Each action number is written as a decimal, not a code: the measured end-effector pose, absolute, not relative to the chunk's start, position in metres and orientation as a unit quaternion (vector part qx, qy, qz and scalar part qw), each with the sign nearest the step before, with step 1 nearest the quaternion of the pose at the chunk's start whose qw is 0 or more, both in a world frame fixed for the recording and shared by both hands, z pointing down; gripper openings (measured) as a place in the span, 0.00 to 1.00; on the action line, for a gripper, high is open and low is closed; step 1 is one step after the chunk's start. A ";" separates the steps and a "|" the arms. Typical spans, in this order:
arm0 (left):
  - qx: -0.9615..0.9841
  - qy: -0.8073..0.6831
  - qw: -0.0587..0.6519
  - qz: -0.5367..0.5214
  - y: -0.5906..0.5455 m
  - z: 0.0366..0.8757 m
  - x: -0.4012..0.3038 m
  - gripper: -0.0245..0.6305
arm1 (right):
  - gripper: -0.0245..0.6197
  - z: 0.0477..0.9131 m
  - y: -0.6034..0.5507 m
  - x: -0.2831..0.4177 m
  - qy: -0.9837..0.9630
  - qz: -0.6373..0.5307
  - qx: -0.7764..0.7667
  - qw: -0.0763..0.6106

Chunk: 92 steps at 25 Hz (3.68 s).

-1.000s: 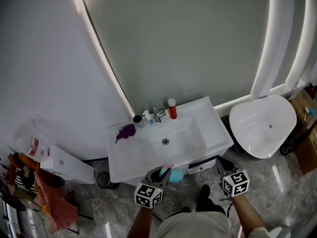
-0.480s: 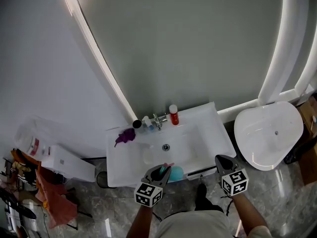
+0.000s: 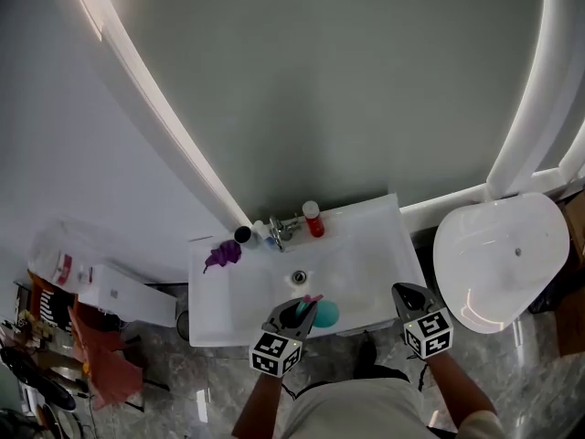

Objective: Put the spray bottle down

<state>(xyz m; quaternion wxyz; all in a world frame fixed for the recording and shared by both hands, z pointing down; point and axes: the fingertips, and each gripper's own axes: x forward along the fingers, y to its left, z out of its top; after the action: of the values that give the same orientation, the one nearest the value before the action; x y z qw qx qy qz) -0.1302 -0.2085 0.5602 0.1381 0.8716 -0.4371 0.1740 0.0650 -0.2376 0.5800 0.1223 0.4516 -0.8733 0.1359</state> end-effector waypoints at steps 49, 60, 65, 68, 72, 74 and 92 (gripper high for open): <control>0.888 -0.379 0.116 0.234 -0.494 0.686 -0.036 0.13 | 0.05 0.678 -0.390 0.082 -0.808 0.214 0.520 0.177; 0.876 -0.395 0.101 0.258 -0.553 0.746 -0.034 0.13 | 0.05 0.702 -0.400 0.080 -0.785 0.240 0.546 0.166; 0.869 -0.410 0.093 0.263 -0.571 0.771 -0.029 0.13 | 0.05 0.717 -0.393 0.091 -0.772 0.255 0.558 0.168; 0.863 -0.420 0.090 0.265 -0.578 0.782 -0.030 0.13 | 0.05 0.722 -0.386 0.094 -0.766 0.262 0.563 0.170; 0.858 -0.429 0.090 0.269 -0.589 0.792 -0.032 0.13 | 0.05 0.726 -0.384 0.100 -0.760 0.264 0.566 0.177; 0.856 -0.430 0.089 0.274 -0.592 0.797 -0.034 0.14 | 0.05 0.726 -0.384 0.100 -0.760 0.264 0.566 0.179; 0.868 -0.403 0.079 0.278 -0.597 0.804 -0.022 0.24 | 0.05 0.723 -0.390 0.088 -0.764 0.260 0.560 0.187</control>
<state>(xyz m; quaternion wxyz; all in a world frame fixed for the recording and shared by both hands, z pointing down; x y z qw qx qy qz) -0.0222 -0.5965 0.8043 0.0794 0.8683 -0.4031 0.2778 0.0880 -0.3902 0.7230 0.1874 0.5599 -0.7639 0.2604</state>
